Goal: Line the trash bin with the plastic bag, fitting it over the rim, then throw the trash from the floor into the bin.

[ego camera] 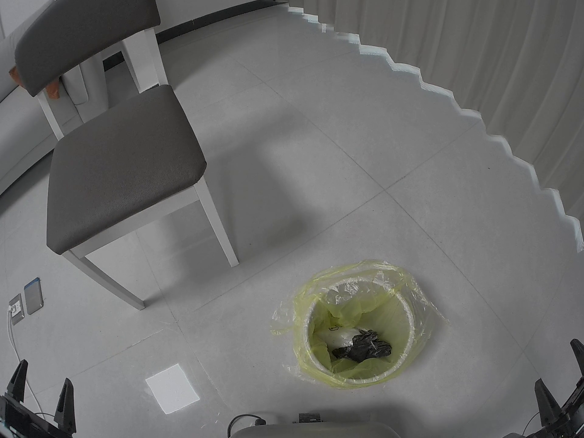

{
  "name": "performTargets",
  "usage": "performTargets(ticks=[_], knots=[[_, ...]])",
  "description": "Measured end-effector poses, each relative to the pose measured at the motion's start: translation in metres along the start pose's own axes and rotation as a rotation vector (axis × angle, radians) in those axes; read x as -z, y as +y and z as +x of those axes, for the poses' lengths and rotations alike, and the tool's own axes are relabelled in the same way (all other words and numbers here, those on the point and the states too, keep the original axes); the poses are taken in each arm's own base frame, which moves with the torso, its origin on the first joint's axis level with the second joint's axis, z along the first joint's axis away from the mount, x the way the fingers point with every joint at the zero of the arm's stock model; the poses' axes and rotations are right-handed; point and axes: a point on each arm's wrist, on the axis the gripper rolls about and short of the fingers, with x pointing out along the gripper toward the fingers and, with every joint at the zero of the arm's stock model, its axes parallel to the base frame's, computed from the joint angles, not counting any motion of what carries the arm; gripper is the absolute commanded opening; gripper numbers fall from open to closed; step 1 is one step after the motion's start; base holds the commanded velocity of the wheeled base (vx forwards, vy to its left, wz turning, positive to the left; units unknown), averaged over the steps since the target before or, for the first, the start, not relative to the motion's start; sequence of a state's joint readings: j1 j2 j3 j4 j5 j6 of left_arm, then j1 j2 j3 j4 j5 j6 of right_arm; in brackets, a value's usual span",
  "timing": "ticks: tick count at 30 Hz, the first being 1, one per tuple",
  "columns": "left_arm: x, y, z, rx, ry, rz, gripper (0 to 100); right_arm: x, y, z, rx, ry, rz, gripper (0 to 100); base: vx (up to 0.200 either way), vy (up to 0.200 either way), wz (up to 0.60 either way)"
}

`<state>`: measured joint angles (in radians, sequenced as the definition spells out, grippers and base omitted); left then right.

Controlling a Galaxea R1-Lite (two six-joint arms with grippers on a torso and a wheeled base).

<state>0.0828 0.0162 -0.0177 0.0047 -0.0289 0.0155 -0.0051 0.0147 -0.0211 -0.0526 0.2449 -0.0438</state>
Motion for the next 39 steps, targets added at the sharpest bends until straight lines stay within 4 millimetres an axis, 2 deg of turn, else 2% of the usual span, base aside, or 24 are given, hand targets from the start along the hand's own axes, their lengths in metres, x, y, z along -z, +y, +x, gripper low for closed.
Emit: performTargets(ticks=[9,12,17,20,28,30,35,39], knots=[[0.0,0.0,0.0,0.001,0.0,0.0,100,-0.0006,-0.0058,-0.0005,0.257,-0.003,-0.001,100,0.0,0.0,0.0],[0.0,0.0,0.0,0.0,0.0,0.0,100,-0.0007,-0.0054,-0.0004,0.241,-0.007,0.011,100,0.0,0.0,0.0],[0.0,0.0,0.0,0.0,0.0,0.0,100,-0.0012,-0.0018,0.0002,0.075,-0.015,-0.009,100,0.0,0.0,0.0],[0.0,0.0,0.0,0.0,0.0,0.0,100,-0.0013,-0.0009,0.0002,0.034,-0.017,-0.017,100,0.0,0.0,0.0],[0.0,0.0,0.0,0.001,0.0,0.0,100,-0.0026,-0.0051,-0.0004,0.223,-0.028,0.034,100,0.0,0.0,0.0],[0.0,0.0,0.0,0.001,0.0,0.0,100,-0.0059,-0.0068,-0.001,0.295,-0.073,0.127,100,0.0,0.0,0.0],[0.0,0.0,0.0,0.0,0.0,0.0,100,-0.0018,-0.0066,-0.0007,0.289,-0.037,0.168,100,0.0,0.0,0.0],[0.0,0.0,0.0,0.0,0.0,0.0,100,-0.0002,-0.0041,-0.0001,0.181,-0.013,0.135,100,0.0,0.0,0.0]])
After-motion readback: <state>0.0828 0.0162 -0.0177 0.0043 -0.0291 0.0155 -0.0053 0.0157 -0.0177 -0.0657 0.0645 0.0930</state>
